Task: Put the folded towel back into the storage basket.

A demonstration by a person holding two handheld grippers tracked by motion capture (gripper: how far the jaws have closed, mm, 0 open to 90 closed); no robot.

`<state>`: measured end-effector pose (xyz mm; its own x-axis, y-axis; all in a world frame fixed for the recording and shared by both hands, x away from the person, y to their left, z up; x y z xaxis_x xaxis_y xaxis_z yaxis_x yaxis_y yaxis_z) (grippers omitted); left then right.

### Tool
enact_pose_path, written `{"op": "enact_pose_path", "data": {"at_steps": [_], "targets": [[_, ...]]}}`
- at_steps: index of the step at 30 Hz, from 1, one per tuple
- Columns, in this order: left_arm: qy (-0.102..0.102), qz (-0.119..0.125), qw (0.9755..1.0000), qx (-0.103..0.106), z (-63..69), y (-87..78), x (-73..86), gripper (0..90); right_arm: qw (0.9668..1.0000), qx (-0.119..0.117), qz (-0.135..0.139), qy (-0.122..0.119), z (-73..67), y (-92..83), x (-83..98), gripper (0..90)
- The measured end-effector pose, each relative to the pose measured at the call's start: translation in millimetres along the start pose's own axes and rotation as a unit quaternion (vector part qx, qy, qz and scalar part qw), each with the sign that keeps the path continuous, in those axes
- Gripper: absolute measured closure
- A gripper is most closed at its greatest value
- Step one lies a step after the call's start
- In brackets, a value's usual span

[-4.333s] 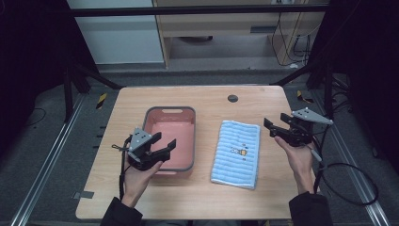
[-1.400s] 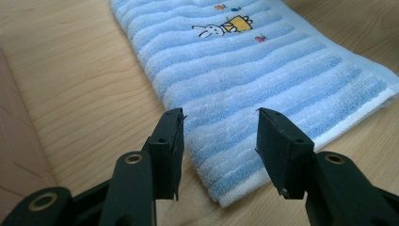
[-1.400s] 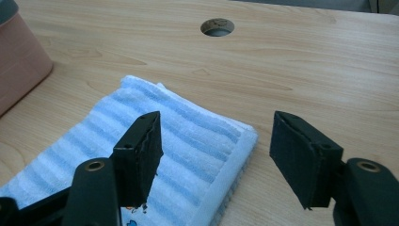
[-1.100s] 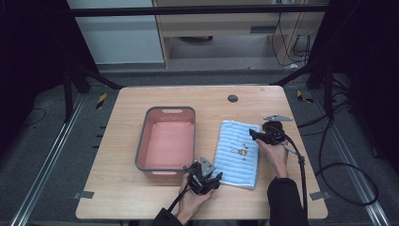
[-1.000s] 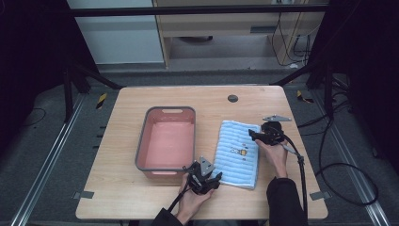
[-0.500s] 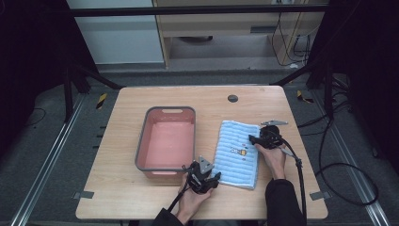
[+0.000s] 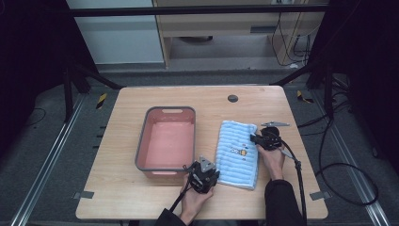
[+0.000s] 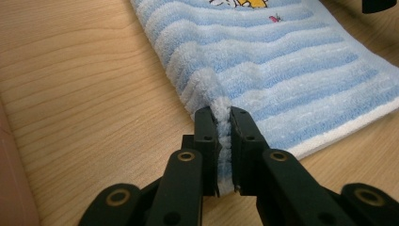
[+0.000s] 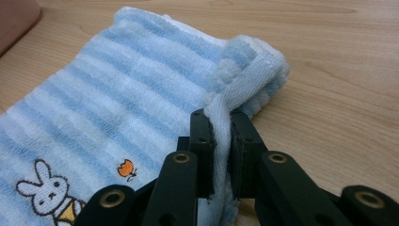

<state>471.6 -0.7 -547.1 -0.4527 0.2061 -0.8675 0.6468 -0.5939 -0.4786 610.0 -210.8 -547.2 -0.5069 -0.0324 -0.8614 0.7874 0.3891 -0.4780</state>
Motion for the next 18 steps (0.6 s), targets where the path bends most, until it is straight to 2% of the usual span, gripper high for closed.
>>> {"op": "enact_pose_path", "data": {"at_steps": [5, 11, 14, 18], "targets": [[-0.011, 0.016, 0.9998, 0.006, -2.5, -4.0, -3.0, 84.0, 0.9999, -0.007, 0.008, -0.003, -2.8, -7.0, -5.7, 83.0], [-0.016, 0.033, 0.9992, 0.017, -0.6, -14.0, -12.3, 84.2, 0.9991, -0.019, 0.030, -0.022, -11.1, -21.7, -18.7, 83.2], [-0.009, 0.043, 0.9988, 0.023, 3.4, -19.9, -18.5, 84.2, 0.9981, -0.030, 0.048, -0.024, -18.4, -31.1, -29.8, 83.1], [0.005, 0.053, 0.9982, 0.029, 9.0, -28.0, -27.1, 84.2, 0.9973, -0.031, 0.060, -0.030, -22.2, -38.7, -38.5, 83.2]]}}
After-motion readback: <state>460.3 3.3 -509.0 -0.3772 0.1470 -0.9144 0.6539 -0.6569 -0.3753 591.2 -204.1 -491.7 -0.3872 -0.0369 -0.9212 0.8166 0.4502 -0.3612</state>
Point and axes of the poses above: each handheld gripper's, and its own axes: y roughly forward along the jaws, x roughly out of its underside, z roughly to its right, the point moved 7 cm from there along y, roughly forward along the jaws, and after that the axes turned 12 degrees about z, right-handed, at the moved point
